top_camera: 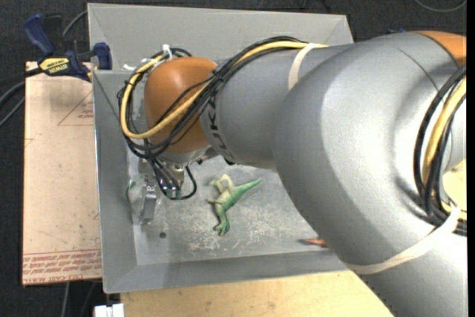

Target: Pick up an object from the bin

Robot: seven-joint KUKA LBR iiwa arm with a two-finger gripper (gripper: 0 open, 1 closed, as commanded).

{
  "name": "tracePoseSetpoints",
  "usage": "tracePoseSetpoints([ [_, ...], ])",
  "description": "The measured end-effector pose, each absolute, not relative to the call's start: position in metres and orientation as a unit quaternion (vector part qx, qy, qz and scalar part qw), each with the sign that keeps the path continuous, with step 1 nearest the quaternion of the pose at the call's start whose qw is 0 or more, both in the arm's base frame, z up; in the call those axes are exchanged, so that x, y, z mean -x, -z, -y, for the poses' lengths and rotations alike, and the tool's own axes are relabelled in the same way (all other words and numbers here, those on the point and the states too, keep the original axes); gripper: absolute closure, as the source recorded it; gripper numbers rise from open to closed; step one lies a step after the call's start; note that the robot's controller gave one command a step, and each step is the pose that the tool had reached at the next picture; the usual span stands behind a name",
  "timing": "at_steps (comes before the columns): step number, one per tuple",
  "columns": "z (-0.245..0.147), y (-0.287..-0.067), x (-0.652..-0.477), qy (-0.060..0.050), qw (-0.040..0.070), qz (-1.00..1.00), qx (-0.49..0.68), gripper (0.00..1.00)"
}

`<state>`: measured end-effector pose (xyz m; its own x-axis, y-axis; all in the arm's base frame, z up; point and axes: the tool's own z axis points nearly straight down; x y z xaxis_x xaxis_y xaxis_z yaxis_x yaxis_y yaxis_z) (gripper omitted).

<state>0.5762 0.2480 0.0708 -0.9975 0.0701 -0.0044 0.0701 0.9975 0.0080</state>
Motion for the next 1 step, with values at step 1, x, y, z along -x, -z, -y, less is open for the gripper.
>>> tracePoseSetpoints([
  [1,-0.2516,-0.0703,-0.5566,-0.003,0.003,-0.997,0.075,1.00],
])
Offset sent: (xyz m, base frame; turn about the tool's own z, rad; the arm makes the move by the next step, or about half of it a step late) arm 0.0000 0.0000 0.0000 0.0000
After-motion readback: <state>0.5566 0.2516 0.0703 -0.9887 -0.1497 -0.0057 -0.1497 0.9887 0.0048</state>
